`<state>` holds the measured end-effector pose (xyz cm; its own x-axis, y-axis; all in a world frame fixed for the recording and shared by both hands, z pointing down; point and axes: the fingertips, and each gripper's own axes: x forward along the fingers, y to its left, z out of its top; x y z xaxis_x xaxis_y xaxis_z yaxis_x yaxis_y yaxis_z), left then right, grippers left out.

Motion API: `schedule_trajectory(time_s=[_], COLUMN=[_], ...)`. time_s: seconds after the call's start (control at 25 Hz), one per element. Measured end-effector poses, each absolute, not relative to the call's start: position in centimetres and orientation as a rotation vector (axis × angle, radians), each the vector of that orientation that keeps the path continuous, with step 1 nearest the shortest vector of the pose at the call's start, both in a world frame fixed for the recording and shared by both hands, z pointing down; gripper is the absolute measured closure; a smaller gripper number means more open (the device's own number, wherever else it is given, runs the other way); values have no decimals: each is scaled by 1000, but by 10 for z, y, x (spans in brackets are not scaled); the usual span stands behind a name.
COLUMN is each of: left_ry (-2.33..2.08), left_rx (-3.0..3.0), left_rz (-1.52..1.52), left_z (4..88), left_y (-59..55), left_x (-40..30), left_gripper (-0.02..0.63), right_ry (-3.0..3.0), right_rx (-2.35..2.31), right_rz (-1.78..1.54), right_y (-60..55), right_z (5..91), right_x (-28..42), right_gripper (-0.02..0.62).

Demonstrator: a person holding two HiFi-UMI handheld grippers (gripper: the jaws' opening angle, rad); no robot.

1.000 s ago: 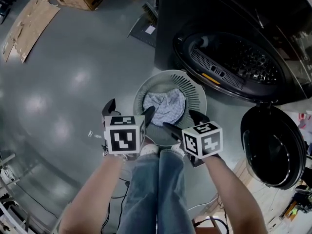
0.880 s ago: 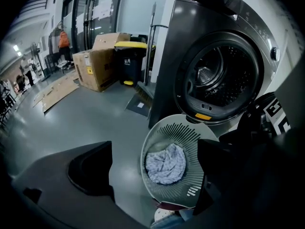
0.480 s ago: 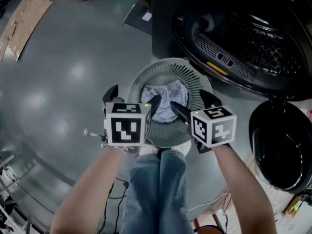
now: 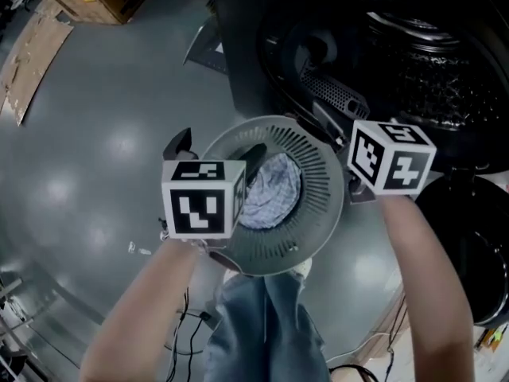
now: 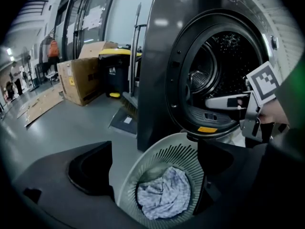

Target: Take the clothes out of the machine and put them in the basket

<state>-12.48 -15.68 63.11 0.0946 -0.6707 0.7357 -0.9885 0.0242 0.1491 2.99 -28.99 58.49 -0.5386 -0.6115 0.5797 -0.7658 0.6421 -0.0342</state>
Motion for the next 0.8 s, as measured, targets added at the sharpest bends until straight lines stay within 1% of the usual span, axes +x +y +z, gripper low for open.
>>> schedule_trajectory(time_s=[0.24, 0.6, 0.8], left_ry=[-1684, -1744, -1784], left_rx=[1760, 1807, 1799], left_rz=[605, 604, 631], left_z=[627, 626, 628], left_y=[-195, -234, -249], left_x=[-124, -116, -119], left_gripper=[43, 43, 43], right_ry=[-2315, -2239, -2131], right_rx=[1116, 1109, 1077], right_rz=[350, 333, 206], right_y=[-350, -404, -422], right_z=[584, 613, 638], right_x=[34, 20, 6], right_gripper=[149, 149, 149])
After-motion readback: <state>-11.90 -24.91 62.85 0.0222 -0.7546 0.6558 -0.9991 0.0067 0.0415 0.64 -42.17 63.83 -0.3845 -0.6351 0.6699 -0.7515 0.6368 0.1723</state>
